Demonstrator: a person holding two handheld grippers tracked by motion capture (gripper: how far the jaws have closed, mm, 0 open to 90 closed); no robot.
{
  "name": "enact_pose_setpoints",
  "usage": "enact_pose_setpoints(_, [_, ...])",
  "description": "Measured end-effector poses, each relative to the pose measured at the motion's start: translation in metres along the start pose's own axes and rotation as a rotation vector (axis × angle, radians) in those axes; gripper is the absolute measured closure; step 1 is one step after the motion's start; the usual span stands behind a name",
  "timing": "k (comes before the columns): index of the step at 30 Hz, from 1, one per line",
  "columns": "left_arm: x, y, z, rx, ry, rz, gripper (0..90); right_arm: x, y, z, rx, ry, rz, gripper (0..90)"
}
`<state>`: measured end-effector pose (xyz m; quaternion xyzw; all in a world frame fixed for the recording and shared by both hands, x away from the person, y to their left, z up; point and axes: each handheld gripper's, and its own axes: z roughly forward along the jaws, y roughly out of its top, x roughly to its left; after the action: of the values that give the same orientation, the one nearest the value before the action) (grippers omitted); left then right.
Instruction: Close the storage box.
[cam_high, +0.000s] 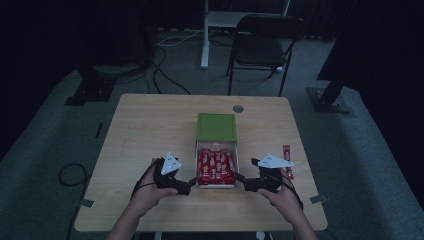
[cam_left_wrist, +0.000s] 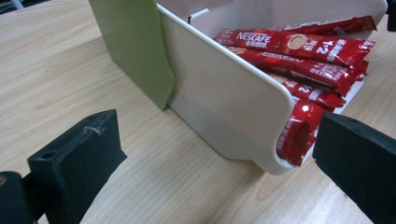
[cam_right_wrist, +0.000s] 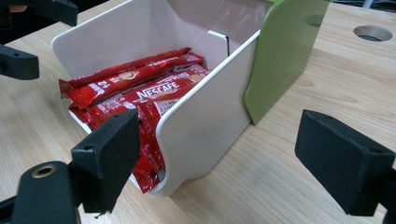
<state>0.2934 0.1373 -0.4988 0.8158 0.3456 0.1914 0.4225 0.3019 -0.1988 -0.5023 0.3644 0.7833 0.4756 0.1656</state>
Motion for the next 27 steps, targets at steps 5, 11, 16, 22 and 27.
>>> enact_pose_setpoints(5, [0.001,0.003,0.007,-0.006,0.005,-0.009,2.0,-0.002,-0.003,0.003,0.009,0.000,0.007,13.9])
enact_pose_setpoints(11, [0.003,0.005,0.012,0.014,0.013,-0.002,2.0,-0.004,-0.005,0.007,0.016,0.013,0.016,13.7])
enact_pose_setpoints(16, [0.005,0.006,0.017,0.026,0.030,0.007,2.0,-0.005,-0.006,0.009,0.017,0.021,0.019,13.5])
enact_pose_setpoints(22, [0.006,0.006,0.019,0.029,0.029,0.000,2.0,-0.007,-0.005,0.006,0.014,0.026,0.017,13.6])
enact_pose_setpoints(27, [0.007,0.005,0.020,0.028,0.024,-0.008,2.0,-0.010,-0.007,0.007,0.023,0.014,0.015,13.8])
